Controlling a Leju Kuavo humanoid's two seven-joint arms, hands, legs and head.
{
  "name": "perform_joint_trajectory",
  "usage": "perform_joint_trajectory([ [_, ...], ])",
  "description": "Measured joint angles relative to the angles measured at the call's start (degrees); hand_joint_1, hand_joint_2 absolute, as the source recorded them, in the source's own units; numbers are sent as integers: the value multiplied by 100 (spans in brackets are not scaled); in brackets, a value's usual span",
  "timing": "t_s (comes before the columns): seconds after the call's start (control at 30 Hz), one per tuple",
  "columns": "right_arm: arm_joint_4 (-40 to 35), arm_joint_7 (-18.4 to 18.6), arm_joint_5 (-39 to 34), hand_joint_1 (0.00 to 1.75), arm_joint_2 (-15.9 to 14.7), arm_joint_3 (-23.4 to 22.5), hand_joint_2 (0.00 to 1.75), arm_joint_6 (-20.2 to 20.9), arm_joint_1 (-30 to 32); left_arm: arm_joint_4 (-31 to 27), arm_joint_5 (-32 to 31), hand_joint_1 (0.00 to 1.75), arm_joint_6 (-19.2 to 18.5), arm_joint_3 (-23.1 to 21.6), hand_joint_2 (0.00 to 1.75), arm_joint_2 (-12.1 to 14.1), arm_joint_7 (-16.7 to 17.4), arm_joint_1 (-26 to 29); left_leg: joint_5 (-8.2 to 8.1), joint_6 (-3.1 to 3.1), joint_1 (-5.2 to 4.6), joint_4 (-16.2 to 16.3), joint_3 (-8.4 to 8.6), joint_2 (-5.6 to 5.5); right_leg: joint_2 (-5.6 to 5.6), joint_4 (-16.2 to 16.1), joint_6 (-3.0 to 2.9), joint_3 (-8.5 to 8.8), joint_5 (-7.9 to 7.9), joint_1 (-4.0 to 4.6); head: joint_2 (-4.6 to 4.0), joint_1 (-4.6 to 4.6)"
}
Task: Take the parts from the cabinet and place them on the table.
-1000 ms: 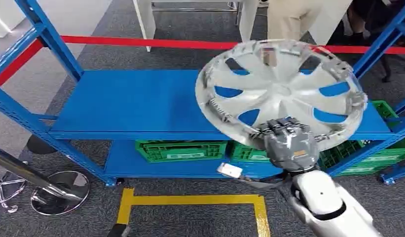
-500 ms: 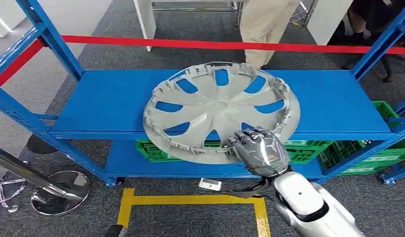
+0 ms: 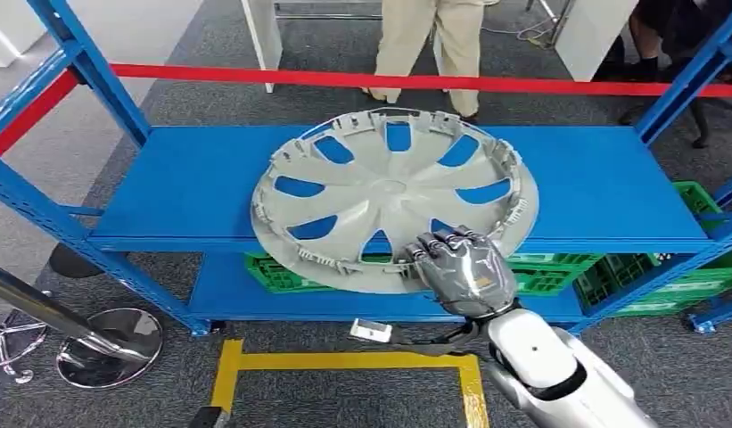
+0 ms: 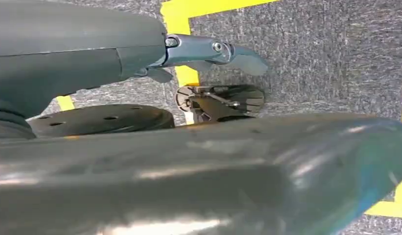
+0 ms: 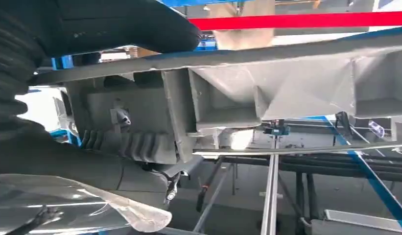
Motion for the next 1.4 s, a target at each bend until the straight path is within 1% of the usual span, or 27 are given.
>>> perform_joint_trajectory([
  [0.2, 0, 9, 0, 175, 0, 68, 175, 0, -7, 0, -4, 0, 4, 0, 0, 0, 2, 0, 0, 0, 0, 0, 0, 0, 0, 0, 0, 1, 0, -1, 0, 0],
  [0.33, 0, 37, 0, 175, 0, 103, 175, 11, -22, 0, -15, 0, 46, 0, 0, 11, 72, -1, -13, 20, -27, 50, -22, -3, -1, -13, 33, -5, 18, -25, 0, 0],
  [0.43, -2, 44, 0, 175, 0, 125, 175, 17, -35, 0, -48, 0, 85, 2, 0, 26, 87, 0, 12, 78, -49, 65, -34, -4, 2, -32, 108, -4, 71, -45, 0, -4],
  [0.47, -11, 35, 0, 175, 0, 127, 175, 20, -37, 0, -59, 0, 94, 2, 0, 28, 87, -4, 64, 132, -34, -15, -25, 2, 5, -42, 129, 1, 76, -37, 0, -2],
  [0.5, -20, 33, 0, 175, -7, 127, 175, 22, -35, 0, -66, 0, 101, 2, 0, 26, 87, -8, 115, 166, -5, -69, 15, 26, 1, 28, 120, -87, -63, -42, 0, 7],
  [0.53, -28, 13, 0, 175, -9, 125, 175, 35, -48, 0, -70, 0, 103, 2, 0, 26, 87, -11, 139, 201, -4, -90, -4, 26, 2, 283, 105, -189, -268, -26, 0, 13],
  [0.6, -33, -42, 0, 175, -9, 109, 175, 68, -41, 0, -72, 0, 111, 2, 0, 26, 87, -7, 169, 232, -26, -78, -55, 30, 7, 1222, 104, -599, -690, -20, 0, 11],
  [0.63, -33, -96, 0, 175, -9, 90, 175, 101, -28, 0, -74, 0, 116, 2, 0, 26, 87, -5, 176, 233, -41, -74, -78, 30, 8, 1672, 108, -812, -813, -19, 0, 9],
  [0.67, -31, -157, 0, 175, -11, 59, 175, 131, -5, 0, -76, 0, 120, 4, 0, 26, 85, -3, 185, 228, -47, -66, -92, 30, 7, 1871, 108, -921, -777, -19, 0, 9],
  [0.7, -31, -210, 0, 175, -11, 35, 175, 151, 15, 0, -81, 0, 125, 7, 0, 26, 85, -4, 187, 224, -47, -56, -95, 27, 6, 1744, 102, -869, -592, -19, 0, 11],
  [0.73, -31, -234, 0, 175, -9, 20, 175, 166, 26, 0, -85, 0, 127, 7, 0, 26, 85, -4, 187, 221, -45, -33, -99, 24, 5, 1402, 100, -714, -335, -22, 0, 13],
  [0.8, -31, -275, 0, 175, -9, -37, 175, 186, 27, 0, -116, 0, 129, 9, 0, 24, 83, -7, 160, 181, -40, 46, -127, 20, 0, 426, 76, -279, 138, -30, 0, 15],
  [0.83, -33, -293, -4, 175, -9, -70, 175, 188, 20, 0, -118, 0, 133, 9, 0, 26, 83, -12, 158, 136, -62, 79, -184, 19, 16, 319, 59, -111, 14, -6, 0, 9],
  [0.9, -50, -310, -20, 175, -9, -127, 175, 188, 37, 0, -125, 0, 144, 9, 0, 31, 83, -22, 212, 46, -62, 144, -263, 12, 28, 248, 19, -206, 63, 8, 0, -2],
  [0.97, -52, -319, -28, 175, -9, -170, 175, 188, 46, 0, -133, 0, 155, 11, 0, 37, 83, -20, 259, -30, -59, 148, -324, 10, 29, 228, -74, -260, 82, 10, 0, -11],
  [1.0, -52, -323, -33, 175, -9, -201, 175, 190, 56, 0, -135, 0, 164, 15, 0, 48, 85, -21, 176, -61, -36, 194, -358, 11, -4, 196, -137, -289, 126, -26, 0, 7],
  [1.03, -54, -328, -35, 175, -7, -238, 175, 190, 69, 0, -142, 0, 170, 20, 0, 48, 85, -21, -54, -116, -32, 350, -419, 17, -10, 196, -193, -333, 164, -22, 0, -26],
  [1.07, -63, -334, -41, 175, -7, -262, 175, 192, 70, 0, -144, 0, 177, 22, 0, 48, 85, -22, -378, -158, -11, 748, -548, 18, -19, 197, -225, -394, 208, -18, 0, -50],
  [1.1, -70, -345, -48, 175, -7, -286, 175, 192, 72, 0, -144, 0, 184, 28, 0, 50, 85, -24, -667, -190, 10, 1231, -701, 18, -25, 198, -232, -458, 256, -13, 0, -44],
  [1.13, -79, -347, -50, 175, -7, -299, 175, 192, 79, 0, -155, 0, 184, 37, 0, 52, 83, -25, -866, -212, 23, 1641, -815, 18, -32, 202, -230, -520, 302, -10, 0, -44],
  [1.17, -79, -354, -52, 175, -7, -317, 175, 195, 89, 0, -162, 0, 186, 42, 0, 52, 85, -25, -929, -228, 34, 1873, -839, 18, -36, 204, -227, -577, 347, -10, 0, -48],
  [1.2, -81, -358, -52, 175, -7, -338, 175, 199, 106, 0, -166, 0, 186, 44, 0, 52, 83, -26, -833, -238, 46, 1844, -748, 18, -44, 205, -221, -638, 393, -11, 0, -44],
  [1.23, -81, -361, -59, 175, -7, -363, 175, 208, 118, 0, -173, 0, 186, 44, 0, 57, 85, -28, -628, -237, 57, 1584, -550, 18, -45, 207, -203, -698, 441, -13, 0, -46],
  [1.3, -96, -363, -103, 175, -7, -407, 175, 227, 131, 0, -177, 0, 197, 46, 0, 63, 85, -35, -226, -206, 70, 558, 113, 18, -42, 207, -152, -780, 532, -18, 0, -46],
  [1.33, -114, -372, -122, 175, -7, -433, 175, 232, 143, 0, -181, 0, 201, 46, 0, 66, 83, -43, -310, -181, 66, 105, 377, 17, -42, 207, -111, -801, 573, -11, 0, -48],
  [1.37, -138, -378, -138, 175, -7, -470, 175, 236, 150, 0, -184, 0, 203, 46, 0, 66, 83, -51, -349, -153, 37, -121, 487, 3, -44, 210, -75, -825, 615, 3, 0, -37],
  [1.4, -144, -387, -138, 175, -7, -492, 175, 238, 155, 0, -184, 0, 203, 48, 0, 68, 83, -50, -304, -122, 21, -65, 411, -1, -55, 180, -33, -822, 683, -3, 0, -28],
])
